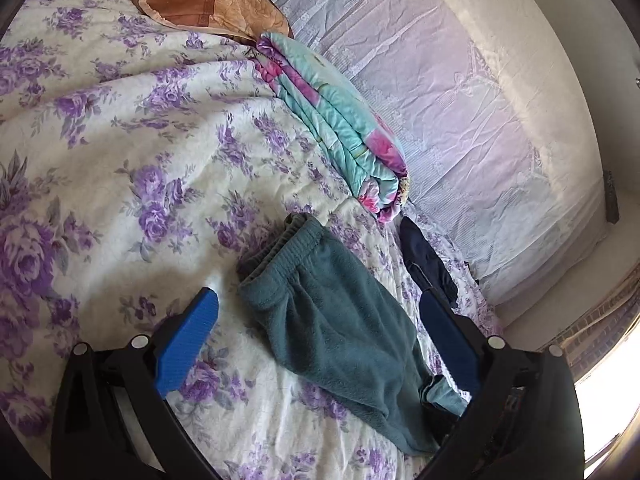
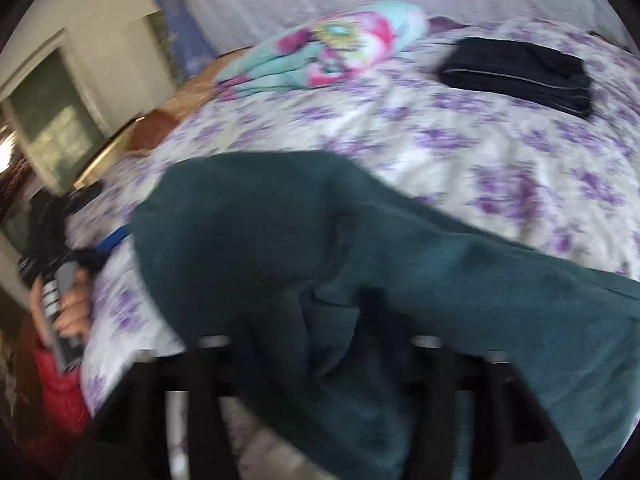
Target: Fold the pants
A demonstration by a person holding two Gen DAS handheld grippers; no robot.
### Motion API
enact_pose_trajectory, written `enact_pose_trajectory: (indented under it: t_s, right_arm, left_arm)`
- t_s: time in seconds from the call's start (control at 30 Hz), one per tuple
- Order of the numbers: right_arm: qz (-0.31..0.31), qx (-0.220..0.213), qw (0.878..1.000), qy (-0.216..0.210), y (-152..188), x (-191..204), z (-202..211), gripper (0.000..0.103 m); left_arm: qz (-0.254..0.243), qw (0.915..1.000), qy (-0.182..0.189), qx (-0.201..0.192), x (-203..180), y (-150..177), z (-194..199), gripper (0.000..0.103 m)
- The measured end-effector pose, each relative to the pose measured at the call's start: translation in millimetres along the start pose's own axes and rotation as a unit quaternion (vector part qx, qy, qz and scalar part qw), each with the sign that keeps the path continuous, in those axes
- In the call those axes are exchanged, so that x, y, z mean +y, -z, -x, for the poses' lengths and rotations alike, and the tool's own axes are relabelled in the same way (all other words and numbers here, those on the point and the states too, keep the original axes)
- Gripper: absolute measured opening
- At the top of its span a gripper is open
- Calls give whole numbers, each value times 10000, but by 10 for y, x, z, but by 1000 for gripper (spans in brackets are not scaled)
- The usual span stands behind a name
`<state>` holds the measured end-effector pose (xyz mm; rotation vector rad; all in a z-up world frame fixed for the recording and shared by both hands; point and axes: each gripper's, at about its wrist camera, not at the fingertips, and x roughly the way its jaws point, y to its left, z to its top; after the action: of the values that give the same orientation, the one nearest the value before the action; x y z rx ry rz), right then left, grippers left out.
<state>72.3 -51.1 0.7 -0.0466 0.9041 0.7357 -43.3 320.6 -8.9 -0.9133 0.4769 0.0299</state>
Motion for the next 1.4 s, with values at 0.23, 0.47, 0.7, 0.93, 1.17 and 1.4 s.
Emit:
enact_pose_trajectory:
  t_s: [0.23, 0.47, 0.7, 0.93, 1.17, 1.4]
  right_arm:
    - [225, -837, 9948, 529, -68, 36, 556, 81]
    - [642, 60, 9788, 1945, -24, -184, -93, 94]
    - [515, -485, 9861, 1503, -109, -121, 195, 97]
    - [284, -380, 9924, 1136, -99, -221, 143, 100]
    - [780, 243, 9888, 1252, 317, -185, 173, 100]
    - [267, -834, 9910, 1015, 389, -359, 690, 100]
  left_arm:
    - [-8, 10000, -33, -2, 26, -13, -9, 98]
    - [-109, 9997, -203, 53, 16, 5, -38, 98]
    - [-219, 9988, -411, 134, -25, 11, -99, 98]
    - [-281, 9981, -498, 243, -34, 22, -124, 98]
    - [-330, 9963, -613, 509, -71, 53, -144, 98]
    - [-730, 9836, -1388, 886, -339, 211, -273, 98]
